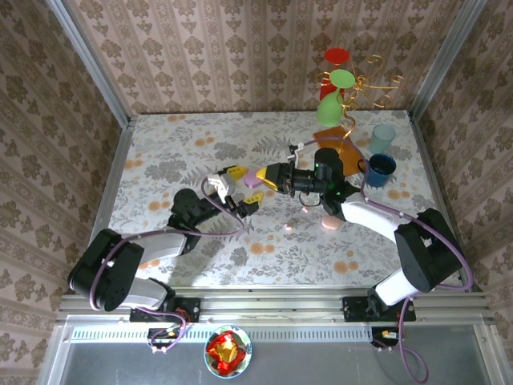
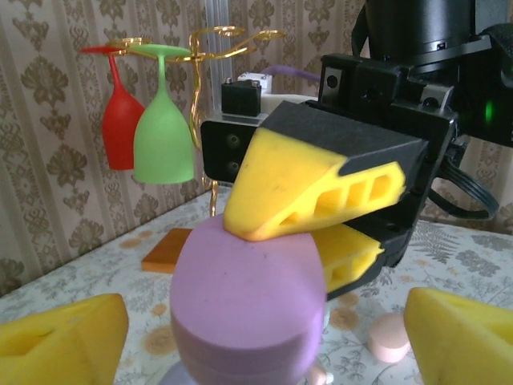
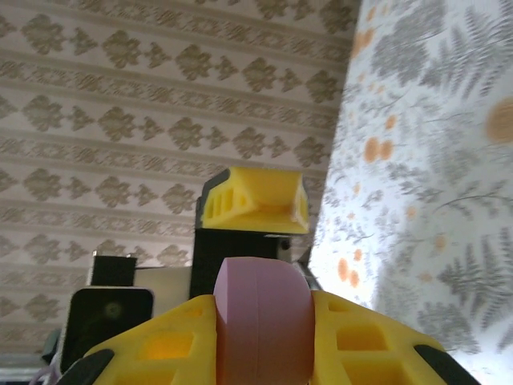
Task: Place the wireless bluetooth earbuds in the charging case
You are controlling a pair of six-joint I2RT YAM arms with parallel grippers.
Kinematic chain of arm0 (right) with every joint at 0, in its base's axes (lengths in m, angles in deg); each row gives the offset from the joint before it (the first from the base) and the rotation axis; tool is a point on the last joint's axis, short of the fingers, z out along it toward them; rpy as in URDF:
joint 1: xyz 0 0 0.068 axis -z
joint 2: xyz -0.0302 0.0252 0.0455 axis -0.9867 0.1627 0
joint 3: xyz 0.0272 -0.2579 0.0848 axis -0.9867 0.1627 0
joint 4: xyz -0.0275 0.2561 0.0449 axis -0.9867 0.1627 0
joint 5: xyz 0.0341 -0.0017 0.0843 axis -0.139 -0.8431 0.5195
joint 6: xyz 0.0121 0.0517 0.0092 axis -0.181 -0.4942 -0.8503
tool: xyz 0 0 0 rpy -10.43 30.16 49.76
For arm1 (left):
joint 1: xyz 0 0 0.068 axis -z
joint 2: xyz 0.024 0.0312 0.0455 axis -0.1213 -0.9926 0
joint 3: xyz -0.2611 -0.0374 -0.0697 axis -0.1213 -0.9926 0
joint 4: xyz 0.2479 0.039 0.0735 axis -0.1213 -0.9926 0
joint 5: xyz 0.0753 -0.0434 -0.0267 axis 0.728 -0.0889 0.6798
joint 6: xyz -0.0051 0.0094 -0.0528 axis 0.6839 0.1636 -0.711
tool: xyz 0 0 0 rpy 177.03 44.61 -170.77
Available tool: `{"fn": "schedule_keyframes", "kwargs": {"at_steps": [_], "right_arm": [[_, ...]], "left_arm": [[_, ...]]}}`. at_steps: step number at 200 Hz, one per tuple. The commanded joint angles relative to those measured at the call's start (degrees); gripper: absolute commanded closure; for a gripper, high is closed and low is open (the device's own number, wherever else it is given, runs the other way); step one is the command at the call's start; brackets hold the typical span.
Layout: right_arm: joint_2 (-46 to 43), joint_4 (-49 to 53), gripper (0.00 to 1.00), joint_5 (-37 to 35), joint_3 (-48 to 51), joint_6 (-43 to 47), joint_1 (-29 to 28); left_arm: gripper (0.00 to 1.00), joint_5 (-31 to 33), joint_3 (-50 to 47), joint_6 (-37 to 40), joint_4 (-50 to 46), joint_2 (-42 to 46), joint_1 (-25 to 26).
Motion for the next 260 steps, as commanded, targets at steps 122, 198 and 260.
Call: {"fn": "schedule_keyframes", "kwargs": {"at_steps": [122, 198, 260], "right_arm": [[19.3, 29.8, 0.78, -20.4, -16.9, 29.9, 0.4], [37.6, 31.5, 0.73, -16.1, -33.1, 29.4, -5.3], [34.0, 37.9, 0.43, -18.9, -36.1, 35.1, -5.1]], "left_arm": [[0.00, 13.6, -5.0, 10.9, -31.4, 18.9, 2.0], [0.00, 15.7, -8.8, 11.3, -31.1, 20.3, 3.0], [0.00, 12.4, -7.4, 15.9, -26.1, 13.5, 5.2]]}}
